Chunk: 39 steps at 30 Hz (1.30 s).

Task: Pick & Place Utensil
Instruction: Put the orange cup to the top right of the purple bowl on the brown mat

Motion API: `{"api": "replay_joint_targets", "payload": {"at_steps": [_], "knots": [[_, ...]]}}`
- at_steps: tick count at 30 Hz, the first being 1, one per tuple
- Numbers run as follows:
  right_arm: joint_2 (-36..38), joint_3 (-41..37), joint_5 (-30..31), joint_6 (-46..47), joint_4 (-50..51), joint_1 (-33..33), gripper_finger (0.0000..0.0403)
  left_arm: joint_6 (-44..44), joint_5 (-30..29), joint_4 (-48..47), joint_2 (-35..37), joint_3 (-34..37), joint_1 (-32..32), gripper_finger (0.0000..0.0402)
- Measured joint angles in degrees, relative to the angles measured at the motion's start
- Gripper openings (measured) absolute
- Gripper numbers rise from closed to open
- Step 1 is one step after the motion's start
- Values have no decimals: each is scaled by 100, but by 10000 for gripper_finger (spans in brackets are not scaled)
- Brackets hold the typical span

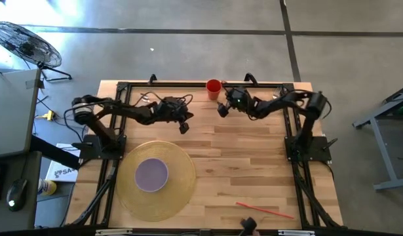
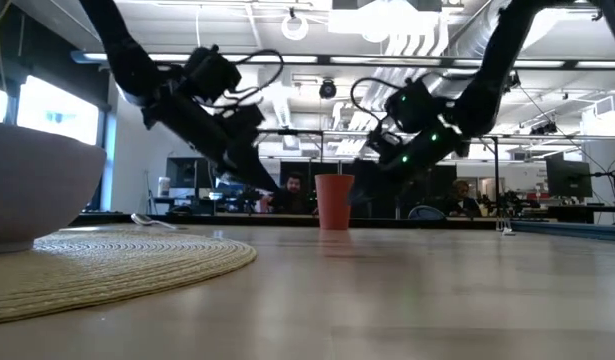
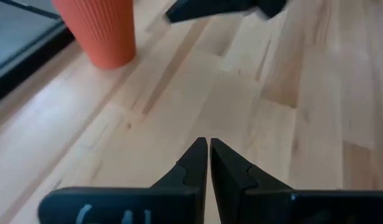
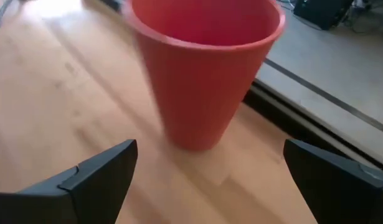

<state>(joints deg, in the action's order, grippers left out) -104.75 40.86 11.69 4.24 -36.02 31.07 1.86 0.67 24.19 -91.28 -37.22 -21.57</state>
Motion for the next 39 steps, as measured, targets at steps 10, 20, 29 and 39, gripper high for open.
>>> {"api": "replay_joint_targets", "payload": {"at_steps": [10, 20, 29, 39], "knots": [[-824, 808, -629, -116, 49, 280, 400, 9, -22, -4, 1459, 975, -6, 16], [-860, 1371, -869, 113, 300, 268, 400, 9, -13, -239, 2181, 1196, -13, 16], [-877, 1465, -606, -145, 161, 225, 400, -4, 31, -287, 2181, 1196, -13, 16], [-877, 1463, -606, -375, -322, 199, 384, -5, 48, -267, 2181, 1194, -13, 16]]}}
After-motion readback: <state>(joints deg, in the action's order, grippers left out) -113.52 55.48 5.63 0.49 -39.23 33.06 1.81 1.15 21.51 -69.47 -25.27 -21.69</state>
